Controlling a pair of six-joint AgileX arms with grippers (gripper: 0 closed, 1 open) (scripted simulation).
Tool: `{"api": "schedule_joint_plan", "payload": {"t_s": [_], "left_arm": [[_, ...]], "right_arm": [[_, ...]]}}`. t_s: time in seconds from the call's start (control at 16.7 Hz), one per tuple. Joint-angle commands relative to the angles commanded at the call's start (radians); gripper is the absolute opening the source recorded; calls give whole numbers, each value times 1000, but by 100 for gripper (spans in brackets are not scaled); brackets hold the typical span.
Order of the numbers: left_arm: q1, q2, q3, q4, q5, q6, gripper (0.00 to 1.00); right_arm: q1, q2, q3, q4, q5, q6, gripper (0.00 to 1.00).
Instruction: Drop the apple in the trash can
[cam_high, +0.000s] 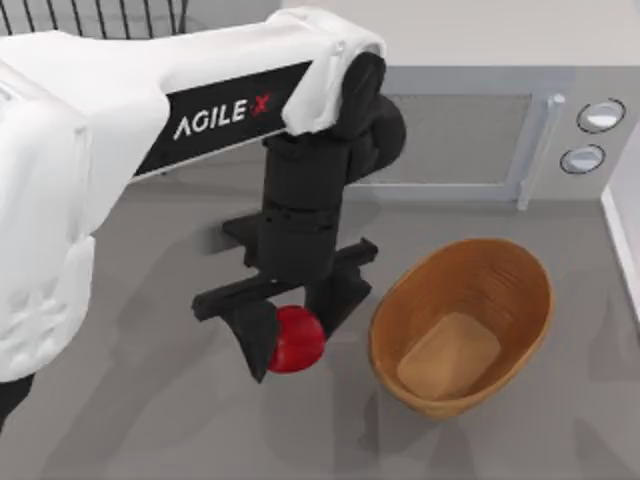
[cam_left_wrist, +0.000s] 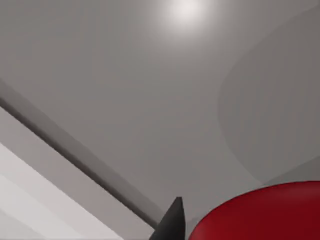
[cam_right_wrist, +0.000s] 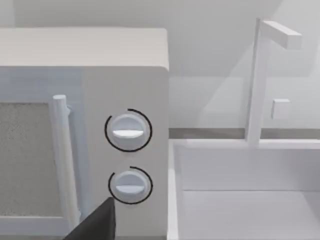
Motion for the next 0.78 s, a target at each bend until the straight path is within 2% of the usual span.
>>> {"api": "schedule_joint_plan", "payload": {"t_s": [0.24, 0.42, 0.6, 0.78], "left_arm": [[-122, 38, 144, 29, -41, -472, 0], [-189, 41, 256, 70, -92, -763, 0], [-235, 31, 352, 113, -146, -974, 0], [-261, 20, 414, 143, -187, -1093, 0]], "right_arm": [[0, 0, 0, 0, 0, 0, 100], [0, 0, 0, 0, 0, 0, 100], [0, 0, 0, 0, 0, 0, 100], [0, 0, 0, 0, 0, 0, 100]]}}
